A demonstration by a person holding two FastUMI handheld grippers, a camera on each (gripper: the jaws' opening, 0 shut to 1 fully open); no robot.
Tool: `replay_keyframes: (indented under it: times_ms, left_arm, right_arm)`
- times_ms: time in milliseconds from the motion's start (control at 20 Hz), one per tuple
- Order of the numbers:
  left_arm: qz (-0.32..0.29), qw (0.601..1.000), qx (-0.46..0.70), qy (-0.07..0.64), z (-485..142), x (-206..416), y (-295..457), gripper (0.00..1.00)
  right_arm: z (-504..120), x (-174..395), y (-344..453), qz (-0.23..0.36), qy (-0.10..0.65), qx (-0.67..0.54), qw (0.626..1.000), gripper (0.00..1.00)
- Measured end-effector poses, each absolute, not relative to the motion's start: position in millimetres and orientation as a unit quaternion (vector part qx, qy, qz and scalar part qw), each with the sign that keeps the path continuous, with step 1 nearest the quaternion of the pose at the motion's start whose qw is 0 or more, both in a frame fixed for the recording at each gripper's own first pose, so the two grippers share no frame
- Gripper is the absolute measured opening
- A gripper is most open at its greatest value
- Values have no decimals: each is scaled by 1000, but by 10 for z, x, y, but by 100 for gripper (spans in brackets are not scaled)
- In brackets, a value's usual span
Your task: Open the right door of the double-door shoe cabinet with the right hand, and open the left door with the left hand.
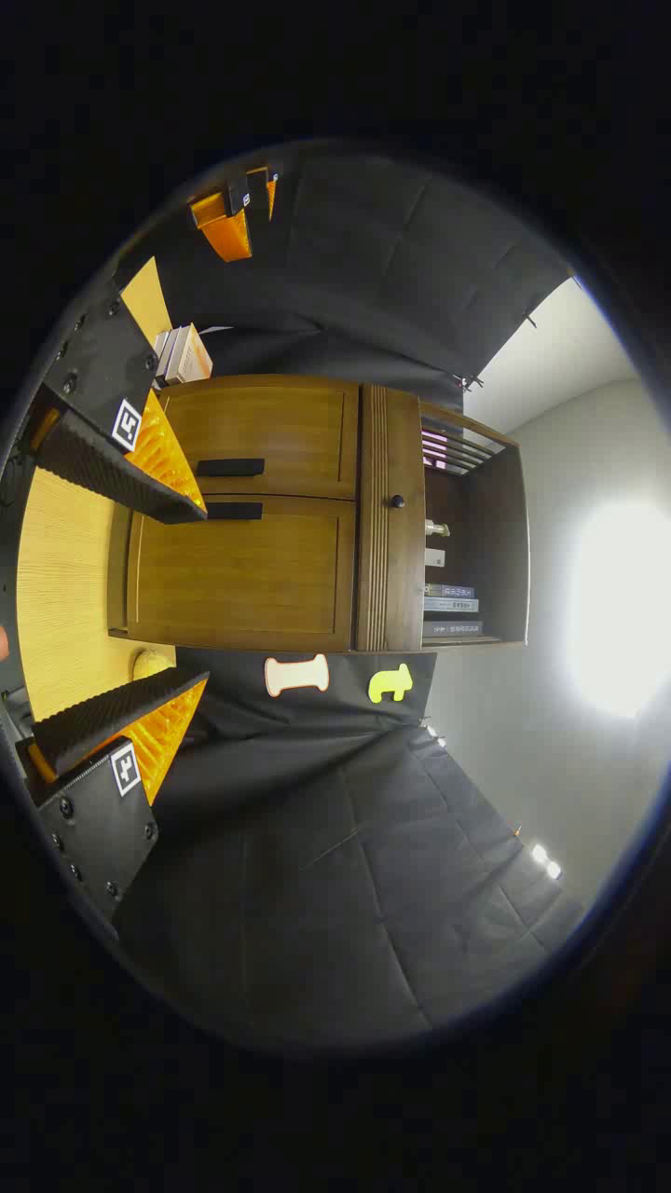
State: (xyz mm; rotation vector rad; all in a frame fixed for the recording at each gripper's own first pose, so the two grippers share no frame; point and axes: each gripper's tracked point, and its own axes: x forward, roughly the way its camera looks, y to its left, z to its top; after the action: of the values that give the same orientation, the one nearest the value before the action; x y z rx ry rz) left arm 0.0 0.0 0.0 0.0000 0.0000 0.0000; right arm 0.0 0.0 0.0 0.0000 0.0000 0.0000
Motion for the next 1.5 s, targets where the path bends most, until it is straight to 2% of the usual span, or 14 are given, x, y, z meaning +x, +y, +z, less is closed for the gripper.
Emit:
replay_keyframes:
  times_ms: [950,1500]
  left_arm:
    - [-12,1000,4,-6,21,63,104,90]
    - [9,1000,-7,-4,-29,115,300,90]
  right_arm:
    - [38,75,2,-18,0,9,1000,96]
    - [119,754,269,9,9,15,1000,97]
